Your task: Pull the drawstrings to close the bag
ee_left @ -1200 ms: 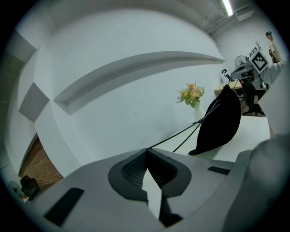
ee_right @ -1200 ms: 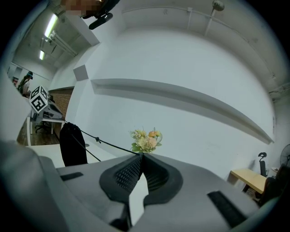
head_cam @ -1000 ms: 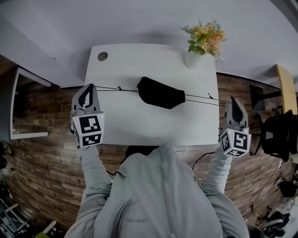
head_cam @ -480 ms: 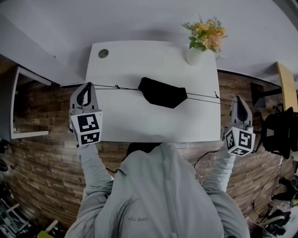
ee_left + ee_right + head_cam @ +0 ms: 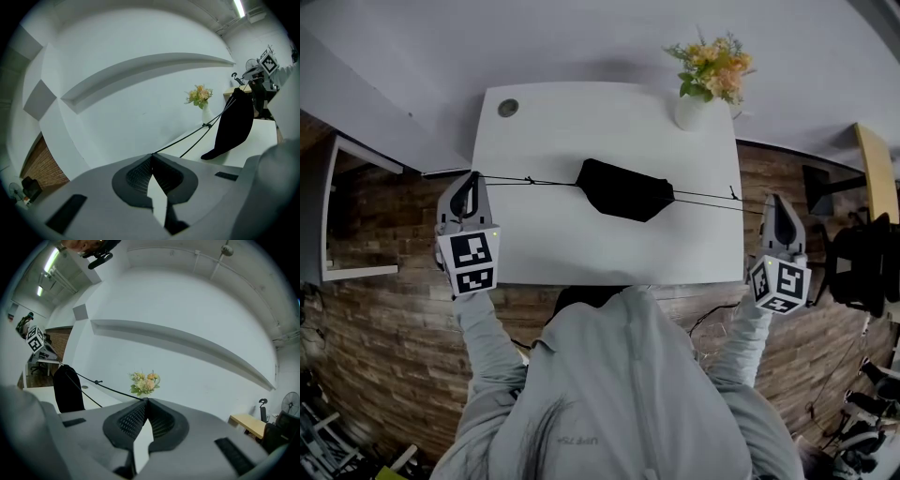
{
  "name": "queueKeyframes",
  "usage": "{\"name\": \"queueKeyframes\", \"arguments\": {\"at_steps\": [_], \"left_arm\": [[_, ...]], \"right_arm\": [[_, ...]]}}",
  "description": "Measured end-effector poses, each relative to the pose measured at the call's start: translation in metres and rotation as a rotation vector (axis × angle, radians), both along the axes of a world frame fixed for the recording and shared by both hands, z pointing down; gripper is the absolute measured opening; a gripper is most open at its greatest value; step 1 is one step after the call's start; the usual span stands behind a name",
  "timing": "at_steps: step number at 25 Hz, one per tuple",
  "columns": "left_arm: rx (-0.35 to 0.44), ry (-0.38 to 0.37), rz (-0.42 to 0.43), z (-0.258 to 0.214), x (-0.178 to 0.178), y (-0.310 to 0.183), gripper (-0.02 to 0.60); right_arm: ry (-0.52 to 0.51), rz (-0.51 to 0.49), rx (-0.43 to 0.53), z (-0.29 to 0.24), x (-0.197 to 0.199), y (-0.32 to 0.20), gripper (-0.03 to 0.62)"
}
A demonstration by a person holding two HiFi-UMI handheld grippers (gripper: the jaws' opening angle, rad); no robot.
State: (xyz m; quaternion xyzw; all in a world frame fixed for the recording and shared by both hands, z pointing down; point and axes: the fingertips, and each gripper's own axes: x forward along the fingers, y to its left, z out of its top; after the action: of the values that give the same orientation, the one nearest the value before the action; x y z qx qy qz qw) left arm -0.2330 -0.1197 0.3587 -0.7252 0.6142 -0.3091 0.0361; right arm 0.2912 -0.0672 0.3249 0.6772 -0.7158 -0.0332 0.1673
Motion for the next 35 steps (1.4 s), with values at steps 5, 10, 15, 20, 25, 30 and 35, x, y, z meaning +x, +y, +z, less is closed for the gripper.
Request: {"name": "queueKeyframes", "arguments": {"at_steps": [5,10,15,20,25,30,35], "left_arm": [[-0.001,0.011,0.003,0.001,-0.002,0.002,0.025],[0.004,0.019,0.009,-0.002,-0.005,0.003,0.025],[0.010,0.014,0.016,-0.003,-0.003,0.003,0.025],[-0.002,0.025,0.015,-0.001,0.000,0.002,0.025],[-0.007,0.063,0.024,-0.003,0.003,-0.001,0.025],[-0.022,0.086,0.057,-0.002,0.016,-0.005,0.025],[-0.049,0.123,0.097,0.004,0.034,-0.007,0.025]], "right_arm": [[0.007,0.007,0.002,0.000,0.001,0.002,0.021],[0.012,0.000,0.012,-0.005,-0.001,0.005,0.021],[0.000,0.009,0.014,-0.005,0.002,0.006,0.021],[-0.027,0.018,-0.005,0.002,0.002,0.007,0.021],[-0.047,-0.008,-0.017,0.004,-0.002,0.007,0.023],[-0.063,-0.040,-0.041,0.012,-0.011,0.004,0.023],[-0.067,-0.081,-0.087,0.026,-0.025,0.001,0.023]]}}
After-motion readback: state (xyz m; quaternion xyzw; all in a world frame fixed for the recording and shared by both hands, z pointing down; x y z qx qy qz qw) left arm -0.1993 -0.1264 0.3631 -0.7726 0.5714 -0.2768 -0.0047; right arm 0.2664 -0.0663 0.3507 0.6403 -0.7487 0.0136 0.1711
